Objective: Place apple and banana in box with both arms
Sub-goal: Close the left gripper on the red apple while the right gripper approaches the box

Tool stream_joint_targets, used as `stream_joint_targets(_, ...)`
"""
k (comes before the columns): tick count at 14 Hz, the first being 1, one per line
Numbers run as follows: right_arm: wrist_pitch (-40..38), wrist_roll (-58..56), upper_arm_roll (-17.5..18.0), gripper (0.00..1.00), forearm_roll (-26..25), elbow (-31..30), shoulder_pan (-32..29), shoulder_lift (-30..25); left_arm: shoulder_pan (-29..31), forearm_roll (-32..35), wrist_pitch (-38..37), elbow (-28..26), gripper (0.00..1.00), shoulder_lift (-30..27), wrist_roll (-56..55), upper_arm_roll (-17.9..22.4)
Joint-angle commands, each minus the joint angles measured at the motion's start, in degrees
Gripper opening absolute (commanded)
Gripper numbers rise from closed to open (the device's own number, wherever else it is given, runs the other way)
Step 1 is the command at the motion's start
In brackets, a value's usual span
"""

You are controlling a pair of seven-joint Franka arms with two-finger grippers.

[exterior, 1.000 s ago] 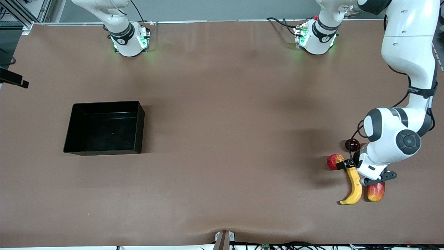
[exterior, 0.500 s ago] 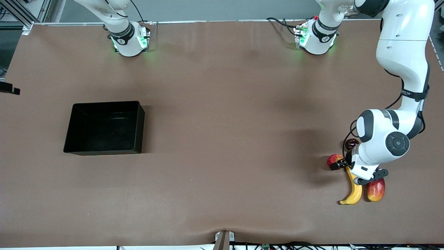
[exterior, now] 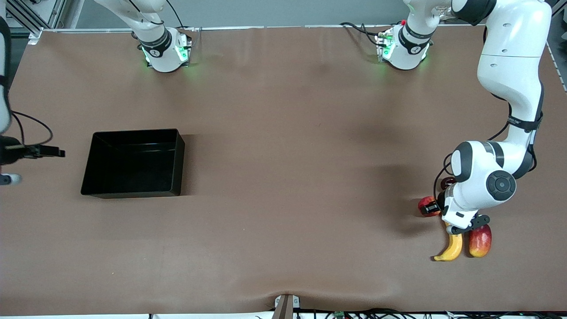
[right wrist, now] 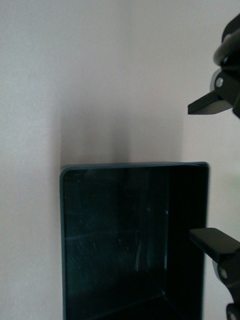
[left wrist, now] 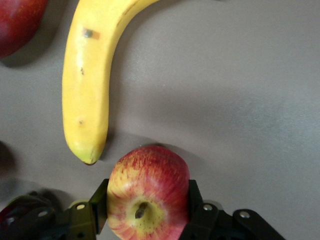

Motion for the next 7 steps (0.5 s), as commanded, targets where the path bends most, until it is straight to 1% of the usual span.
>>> stream_joint_targets(1, 6.62, -1.13, 0.13, 1.0, 1.14, -6.1, -0.68, -0.09, -1.19, 0.22, -0.96, -0.2, 0.0, -2.78, -0.27, 0.15)
stream_joint_targets(3, 10.49, -1.22, 0.04, 1.0, 3.5, -9.62, -0.68, 0.45, -2.95, 0.23, -2.89, 0.32, 0.0, -4.8, 0.34, 0.15)
stream_joint_targets(4, 12.86, -1.22, 0.04, 0.97, 3.6, -11.11, -0.68, 0.79, -3.13, 0.23, -2.9, 0.5, 0.0, -5.51, 0.87, 0.06)
stream_joint_targets(6, 16.03, -1.22, 0.13, 0.64, 4.13, -14.63, -0.68, 1.24, -3.65, 0.14, -2.99, 0.32, 0.0, -6.48, 0.61, -0.73)
stream_joint_targets(7, 16.31, -1.22, 0.13, 0.58, 4.91, -15.17, -0.51, 1.24, -3.48, 0.14, -3.07, 0.32, 0.0, -6.66, 0.61, -0.73)
